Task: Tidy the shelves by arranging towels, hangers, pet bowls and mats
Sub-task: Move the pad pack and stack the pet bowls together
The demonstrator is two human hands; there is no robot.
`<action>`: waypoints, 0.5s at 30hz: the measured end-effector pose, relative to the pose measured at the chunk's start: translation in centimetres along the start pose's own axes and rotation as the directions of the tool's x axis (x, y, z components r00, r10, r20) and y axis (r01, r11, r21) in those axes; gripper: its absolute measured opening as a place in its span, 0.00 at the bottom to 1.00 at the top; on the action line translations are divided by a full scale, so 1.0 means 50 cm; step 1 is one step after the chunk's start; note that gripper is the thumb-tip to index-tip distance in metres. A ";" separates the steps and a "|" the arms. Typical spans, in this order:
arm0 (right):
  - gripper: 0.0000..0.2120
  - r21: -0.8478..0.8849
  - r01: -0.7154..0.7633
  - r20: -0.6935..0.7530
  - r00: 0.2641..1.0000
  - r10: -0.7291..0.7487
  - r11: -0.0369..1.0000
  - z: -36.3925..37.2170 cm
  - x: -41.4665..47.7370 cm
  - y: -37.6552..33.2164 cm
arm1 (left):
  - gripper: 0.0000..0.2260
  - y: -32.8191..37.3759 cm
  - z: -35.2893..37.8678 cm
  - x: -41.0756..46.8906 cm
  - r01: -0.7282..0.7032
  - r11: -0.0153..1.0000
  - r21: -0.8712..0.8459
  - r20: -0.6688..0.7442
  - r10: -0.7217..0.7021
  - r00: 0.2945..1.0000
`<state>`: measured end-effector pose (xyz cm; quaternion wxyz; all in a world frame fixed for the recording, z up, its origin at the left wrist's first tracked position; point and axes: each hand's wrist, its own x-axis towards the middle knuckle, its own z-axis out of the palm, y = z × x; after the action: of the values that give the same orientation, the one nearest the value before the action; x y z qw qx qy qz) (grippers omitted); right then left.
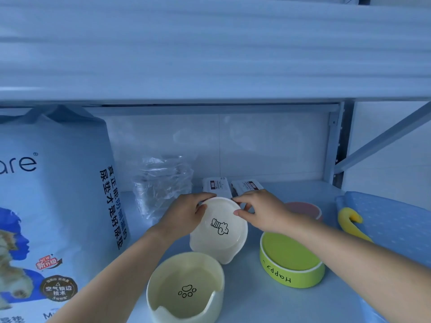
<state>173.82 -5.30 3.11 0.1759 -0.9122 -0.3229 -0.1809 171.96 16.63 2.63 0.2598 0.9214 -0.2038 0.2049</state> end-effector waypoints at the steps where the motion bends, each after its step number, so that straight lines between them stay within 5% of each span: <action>1: 0.09 -0.001 -0.004 0.003 1.000 0.004 1.000 0.001 0.003 0.001 | 0.16 -0.002 0.001 0.000 0.003 1.000 -0.012 -0.006 -0.003 1.000; 8: 0.26 -0.057 -0.008 0.056 0.998 0.011 0.998 0.018 0.011 0.014 | 0.14 -0.018 0.024 0.016 0.095 0.995 0.043 -0.119 -0.089 0.989; 15: 0.23 -0.064 0.072 0.193 0.979 -0.059 0.995 0.044 0.002 0.027 | 0.11 -0.041 0.039 0.035 0.262 0.962 0.074 -0.154 -0.249 0.956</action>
<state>175.26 -5.28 0.98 0.1059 -0.9198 -0.3616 -0.1097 174.96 16.65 1.14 0.2546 0.9341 -0.0539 0.2446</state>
